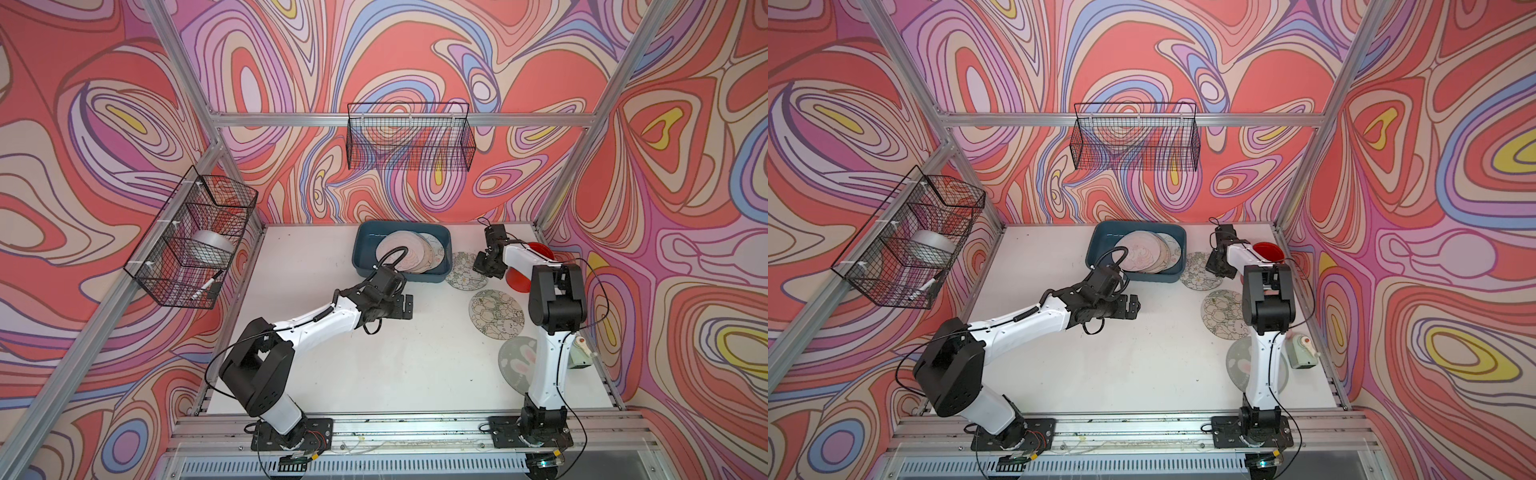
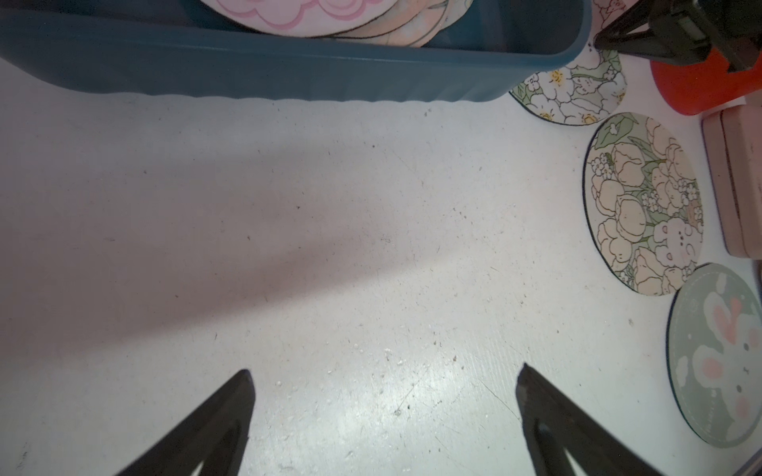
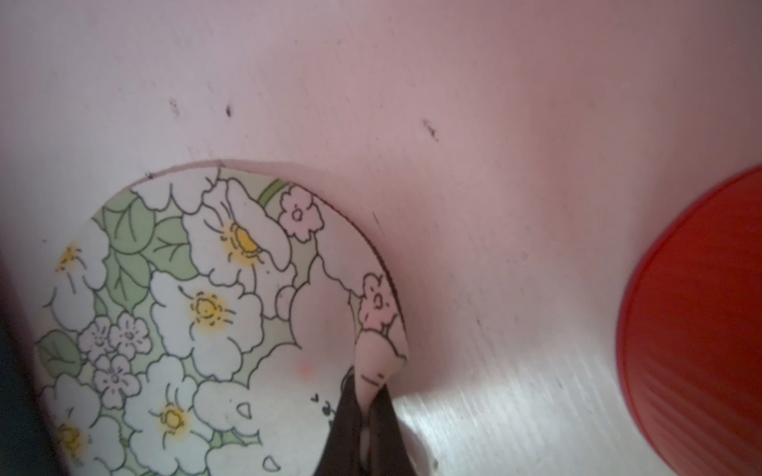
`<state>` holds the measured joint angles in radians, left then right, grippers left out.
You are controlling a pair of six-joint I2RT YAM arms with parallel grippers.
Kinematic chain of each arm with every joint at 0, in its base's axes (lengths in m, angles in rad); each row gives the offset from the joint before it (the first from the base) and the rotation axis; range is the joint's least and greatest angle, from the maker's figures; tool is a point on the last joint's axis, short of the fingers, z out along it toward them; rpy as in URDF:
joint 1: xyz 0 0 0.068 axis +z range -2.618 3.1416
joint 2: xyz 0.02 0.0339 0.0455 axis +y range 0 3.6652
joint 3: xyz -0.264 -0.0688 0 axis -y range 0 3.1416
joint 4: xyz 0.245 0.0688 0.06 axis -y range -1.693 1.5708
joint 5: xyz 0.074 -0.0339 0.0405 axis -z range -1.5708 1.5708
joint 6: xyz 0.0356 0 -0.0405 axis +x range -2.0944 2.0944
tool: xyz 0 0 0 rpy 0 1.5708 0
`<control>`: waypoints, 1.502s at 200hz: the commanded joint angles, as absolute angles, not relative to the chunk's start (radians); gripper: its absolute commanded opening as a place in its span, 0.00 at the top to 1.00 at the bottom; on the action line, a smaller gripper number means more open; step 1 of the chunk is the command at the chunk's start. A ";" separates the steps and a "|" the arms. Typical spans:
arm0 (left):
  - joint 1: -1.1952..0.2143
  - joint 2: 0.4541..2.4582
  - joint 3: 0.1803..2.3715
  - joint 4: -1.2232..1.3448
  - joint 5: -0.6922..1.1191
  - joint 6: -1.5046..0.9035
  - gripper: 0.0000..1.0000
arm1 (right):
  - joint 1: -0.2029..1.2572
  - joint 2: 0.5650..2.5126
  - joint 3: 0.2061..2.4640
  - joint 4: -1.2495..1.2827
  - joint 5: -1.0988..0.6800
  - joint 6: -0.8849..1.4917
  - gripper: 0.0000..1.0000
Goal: Put the coasters into the storage box
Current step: Pick up the coaster from the center of the board.
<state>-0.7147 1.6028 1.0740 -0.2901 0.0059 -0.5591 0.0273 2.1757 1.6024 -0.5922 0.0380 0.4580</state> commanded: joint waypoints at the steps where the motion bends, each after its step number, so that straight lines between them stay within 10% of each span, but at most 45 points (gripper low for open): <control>1: -0.720 1.591 1.066 -0.272 -0.008 -0.517 0.00 | 0.055 2.149 1.513 -0.645 -0.061 0.465 1.00; 130: -0.810 1.411 0.924 0.015 -0.144 -0.305 0.00 | 0.088 1.688 1.374 -0.574 -0.103 0.452 1.00; 300: -1.025 1.705 1.070 0.416 -0.306 0.110 0.07 | 0.194 1.479 1.363 -0.610 -0.307 0.457 1.00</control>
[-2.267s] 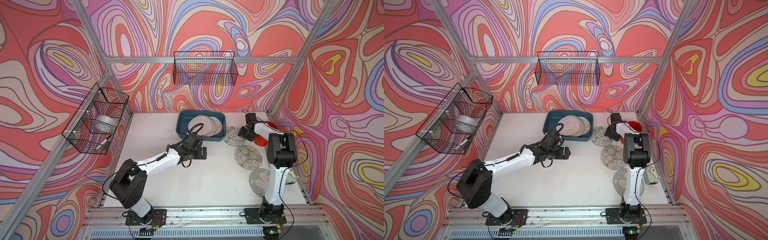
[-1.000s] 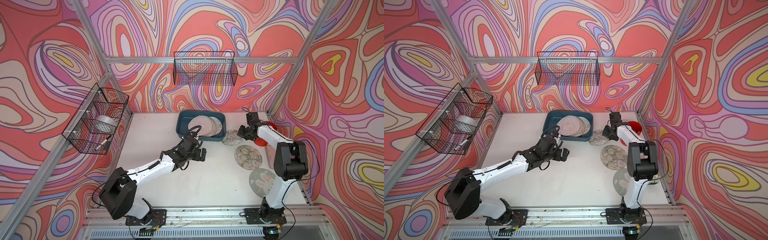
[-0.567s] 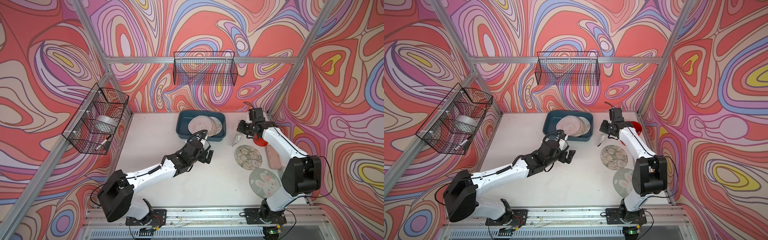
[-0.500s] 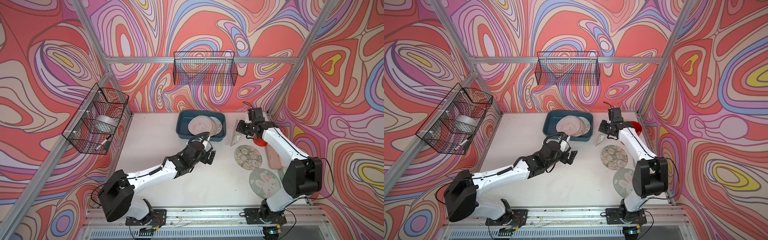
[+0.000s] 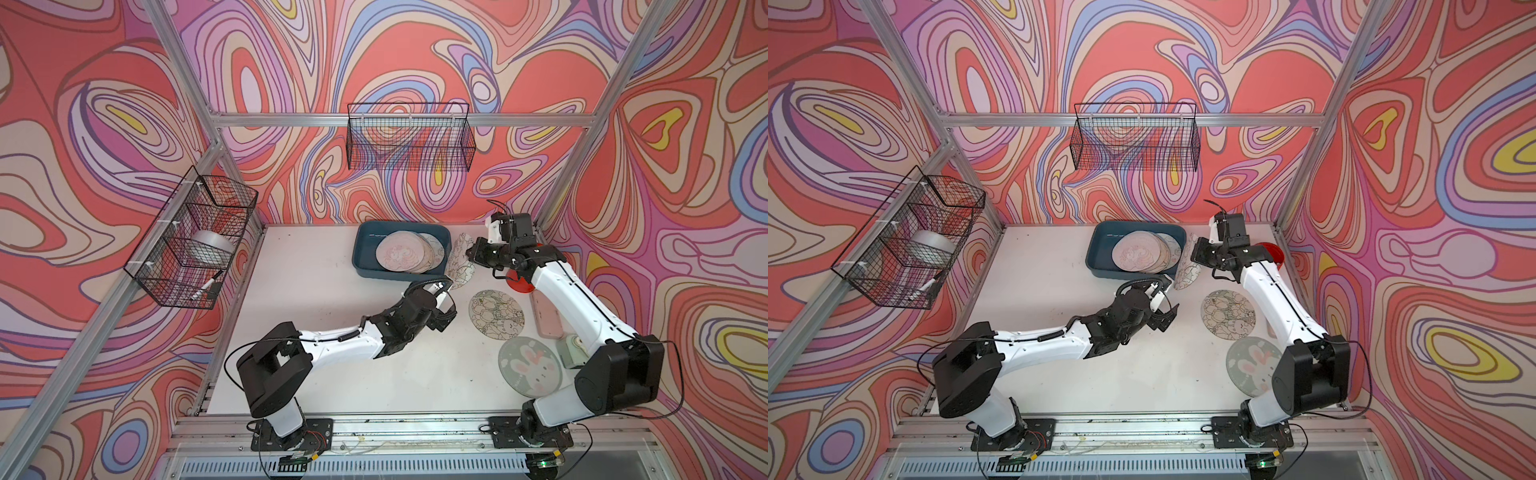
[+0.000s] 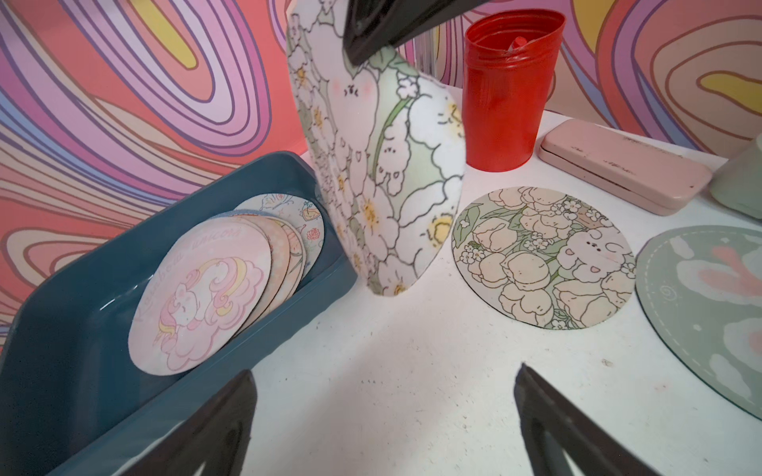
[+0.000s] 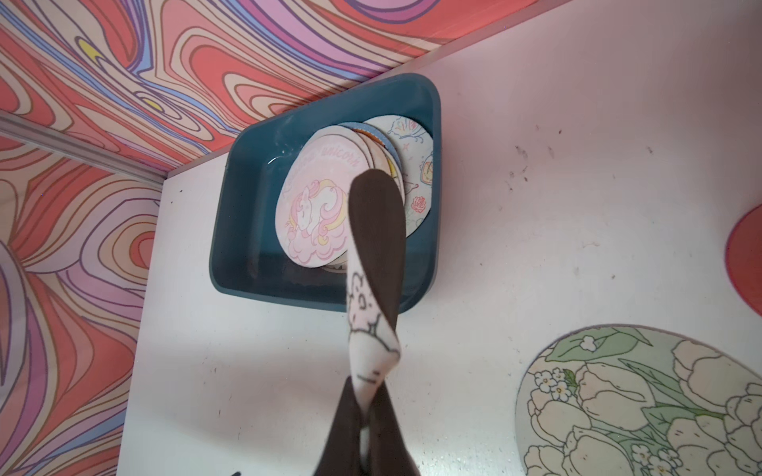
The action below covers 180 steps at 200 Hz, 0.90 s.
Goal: Put the coasters into the storage box
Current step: Pick up the coaster from the center of the board.
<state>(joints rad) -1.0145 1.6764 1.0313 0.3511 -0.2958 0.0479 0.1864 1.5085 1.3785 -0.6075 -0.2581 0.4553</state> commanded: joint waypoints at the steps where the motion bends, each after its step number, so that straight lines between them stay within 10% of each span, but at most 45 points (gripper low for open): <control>1: -1.025 1.705 1.071 0.418 -0.305 0.111 0.07 | 0.194 1.479 1.363 -0.610 -0.307 0.457 1.00; 115: -1.027 1.812 1.173 0.433 -0.349 0.194 0.40 | 0.205 1.437 1.345 -0.581 -0.443 0.453 1.00; 180: -1.025 1.849 1.240 0.395 -0.414 0.205 0.84 | 0.208 1.448 1.341 -0.594 -0.419 0.440 1.00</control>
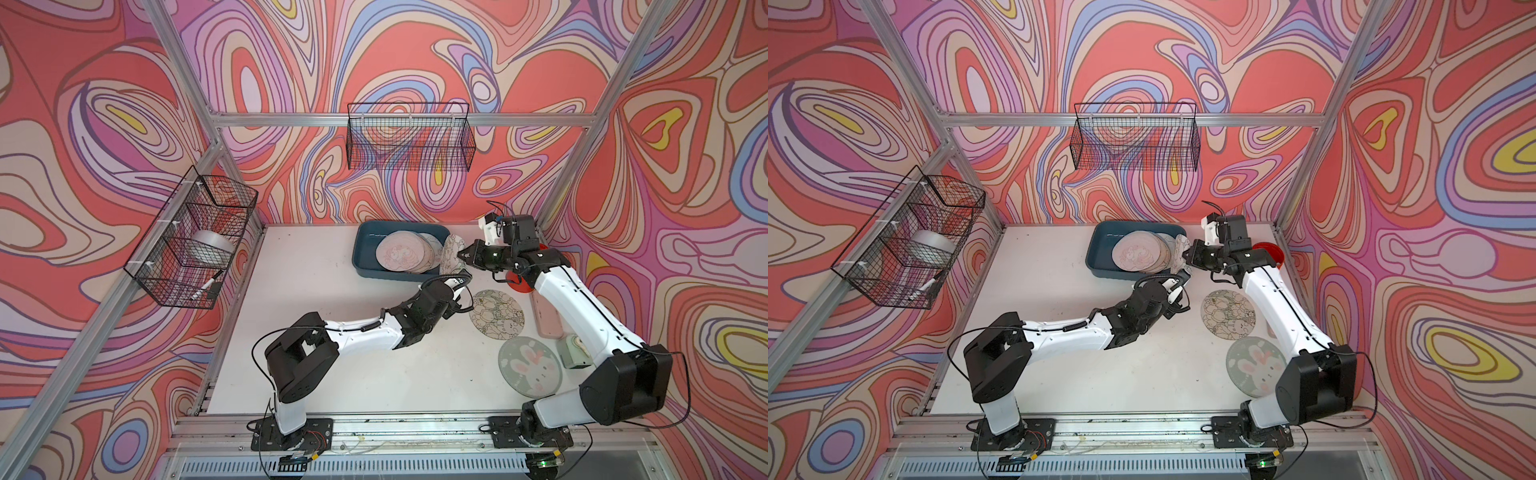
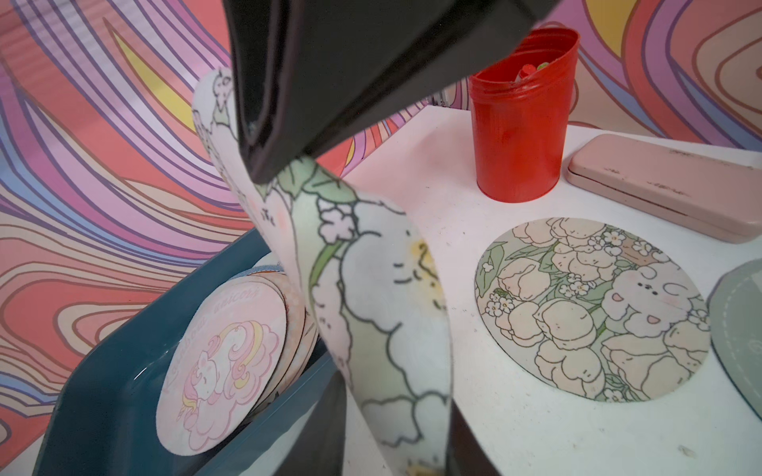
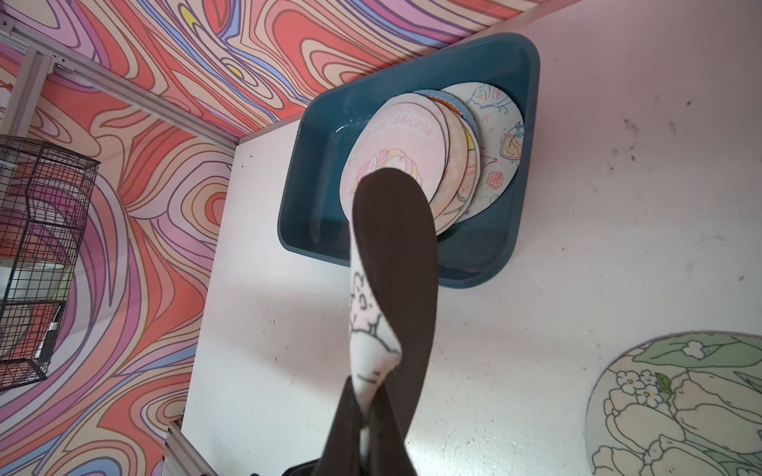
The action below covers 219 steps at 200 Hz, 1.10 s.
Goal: Put the coasters into the storage box
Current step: Pick up the coaster from the center of the board, then place the coaster in the storage box.
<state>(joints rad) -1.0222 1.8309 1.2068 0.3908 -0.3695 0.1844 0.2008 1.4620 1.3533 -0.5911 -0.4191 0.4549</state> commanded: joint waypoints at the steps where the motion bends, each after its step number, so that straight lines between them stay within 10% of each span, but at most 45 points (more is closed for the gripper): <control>1: -1.025 1.848 1.240 0.394 -0.415 0.205 0.85 | 0.207 1.449 1.341 -0.594 -0.419 0.440 1.00; 17: -1.022 1.849 1.259 0.353 -0.430 0.194 1.00 | 0.208 1.455 1.342 -0.597 -0.410 0.436 1.00; 68: -0.992 1.825 1.283 0.224 -0.424 0.126 1.00 | 0.207 1.472 1.338 -0.591 -0.350 0.434 1.00; 151: -0.869 1.759 1.339 -0.066 -0.404 -0.041 1.00 | 0.206 1.465 1.302 -0.586 -0.094 0.424 0.59; 219: -0.781 1.831 1.519 -0.224 -0.430 -0.070 1.00 | 0.206 1.467 1.266 -0.576 -0.047 0.410 0.53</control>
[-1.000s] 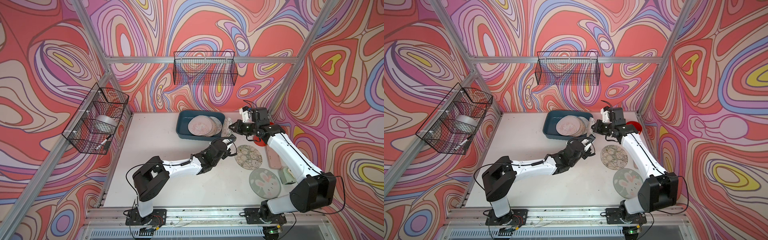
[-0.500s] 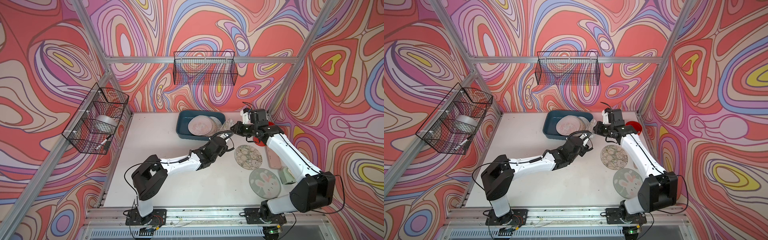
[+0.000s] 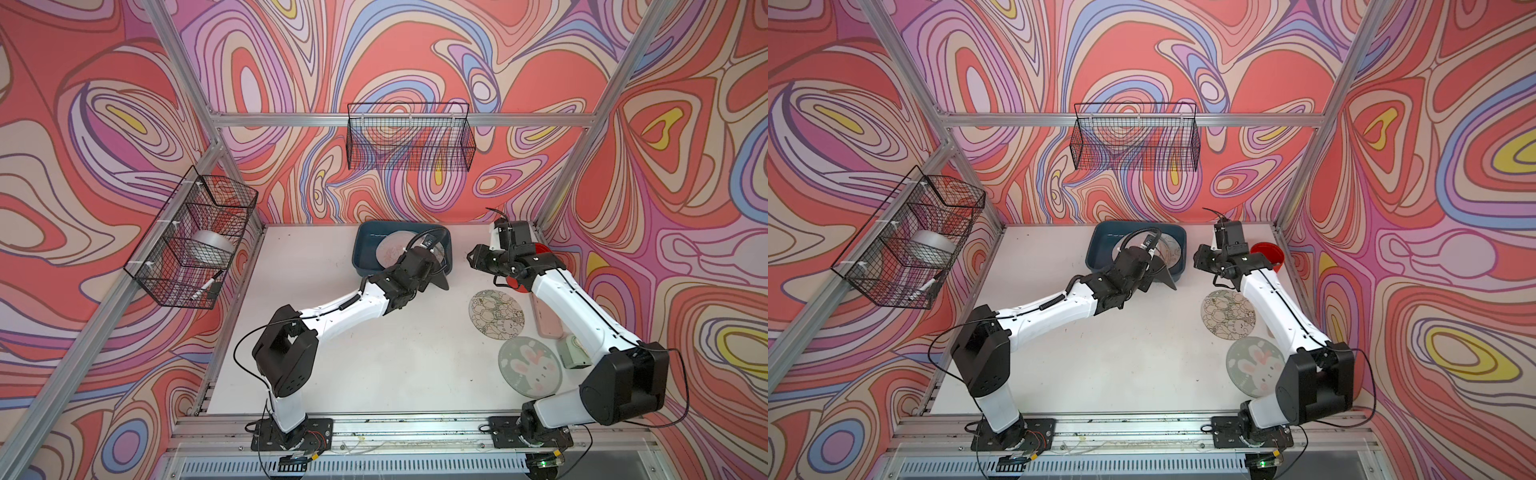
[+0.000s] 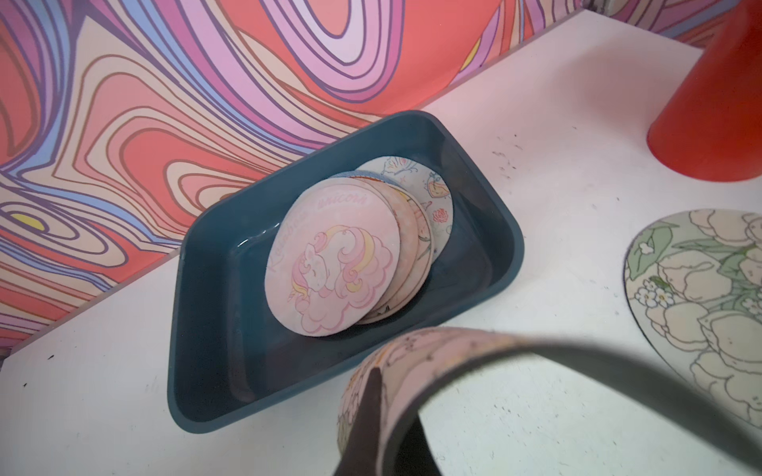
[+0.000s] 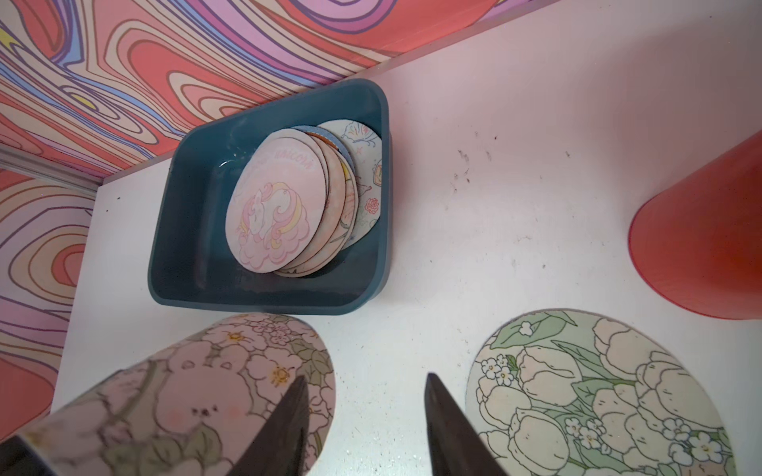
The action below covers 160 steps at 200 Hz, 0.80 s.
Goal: Put the coasters into the storage box
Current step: Place the coaster in the storage box.
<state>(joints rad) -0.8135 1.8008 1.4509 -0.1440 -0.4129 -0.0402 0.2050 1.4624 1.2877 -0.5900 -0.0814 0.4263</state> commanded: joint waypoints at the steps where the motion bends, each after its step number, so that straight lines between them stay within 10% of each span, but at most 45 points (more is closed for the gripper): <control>1: -0.781 1.834 1.523 -0.226 -0.431 -0.069 1.00 | 0.207 1.467 1.265 -0.576 -0.047 0.410 0.53; 160: -0.580 2.221 2.079 -0.512 -0.594 -0.047 1.00 | 0.204 1.530 1.235 -0.561 -0.051 0.386 0.53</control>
<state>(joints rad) -0.5972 2.1651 1.9987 -0.4179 -0.5034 -0.0311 0.2043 1.5131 1.2495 -0.5720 -0.0589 0.4007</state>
